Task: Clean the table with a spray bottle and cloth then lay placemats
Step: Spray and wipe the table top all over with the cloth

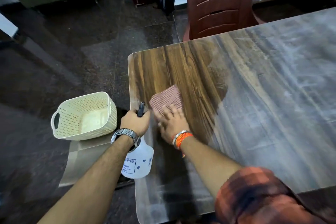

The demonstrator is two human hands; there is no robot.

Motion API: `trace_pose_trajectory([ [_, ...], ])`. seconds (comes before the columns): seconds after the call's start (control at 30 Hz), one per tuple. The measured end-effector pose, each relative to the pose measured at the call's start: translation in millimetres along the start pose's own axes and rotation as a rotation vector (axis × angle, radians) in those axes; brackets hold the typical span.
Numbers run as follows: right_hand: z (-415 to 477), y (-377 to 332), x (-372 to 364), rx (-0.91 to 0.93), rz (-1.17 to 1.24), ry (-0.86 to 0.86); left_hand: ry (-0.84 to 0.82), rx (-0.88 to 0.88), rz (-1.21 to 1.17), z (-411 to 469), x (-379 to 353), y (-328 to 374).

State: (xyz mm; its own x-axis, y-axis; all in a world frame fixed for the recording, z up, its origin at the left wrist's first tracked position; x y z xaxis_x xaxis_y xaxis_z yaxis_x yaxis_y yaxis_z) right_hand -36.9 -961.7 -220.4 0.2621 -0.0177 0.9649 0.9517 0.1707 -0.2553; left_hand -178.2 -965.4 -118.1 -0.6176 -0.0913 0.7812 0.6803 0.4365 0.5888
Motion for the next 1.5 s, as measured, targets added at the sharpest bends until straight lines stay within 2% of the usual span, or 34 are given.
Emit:
trace_pose_trajectory([
  [0.07,-21,-49,-11,0.173,0.011,-0.089,-0.075,-0.013,-0.005,-9,-1,-7],
  [0.13,-38,-60,-9,0.142,0.032,-0.052,-0.15,-0.021,-0.006,-22,-3,-15],
  [0.17,-45,-51,-9,0.04,0.04,-0.012,-0.2,-0.032,-0.001,-29,-7,-21],
  [0.27,-74,10,5,-0.437,0.023,0.162,-0.331,-0.043,0.054,-53,-17,-40],
  [0.33,-99,40,19,-0.626,-0.003,0.26,-0.404,-0.045,0.106,-68,-23,-59],
  [0.43,-129,64,26,-0.689,-0.035,0.269,-0.473,-0.049,0.166,-85,-28,-82],
  [0.6,-159,61,21,-0.809,-0.005,0.228,-0.445,-0.127,0.222,-85,-13,-97],
  [0.7,-165,28,17,-0.759,-0.002,0.212,-0.401,-0.13,0.21,-71,-4,-100],
  [0.87,-153,-62,1,-0.405,0.003,0.164,-0.304,-0.086,0.126,-44,12,-90],
  [0.97,-146,-92,-10,-0.313,0.018,0.155,-0.295,-0.065,0.118,-32,14,-88],
  [1.17,-108,-102,-16,-0.259,0.03,0.193,-0.242,-0.061,0.103,-4,17,-86],
  [1.5,14,-105,-30,-0.296,0.044,0.19,-0.262,-0.08,0.105,58,11,-84],
])
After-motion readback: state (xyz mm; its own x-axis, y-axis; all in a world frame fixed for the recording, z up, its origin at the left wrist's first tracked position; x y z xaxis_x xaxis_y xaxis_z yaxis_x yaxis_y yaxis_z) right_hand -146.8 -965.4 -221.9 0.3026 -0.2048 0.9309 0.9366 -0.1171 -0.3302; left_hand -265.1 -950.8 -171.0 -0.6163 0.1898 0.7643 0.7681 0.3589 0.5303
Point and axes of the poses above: each hand's wrist, its own z-axis towards the middle knuckle, its own x-axis out of the back of the hand, y = z × x, the point moved 10 cm from there along z, towards the middle knuckle, and after that the axes turned 11 degrees about y, right-handed, at the moved point
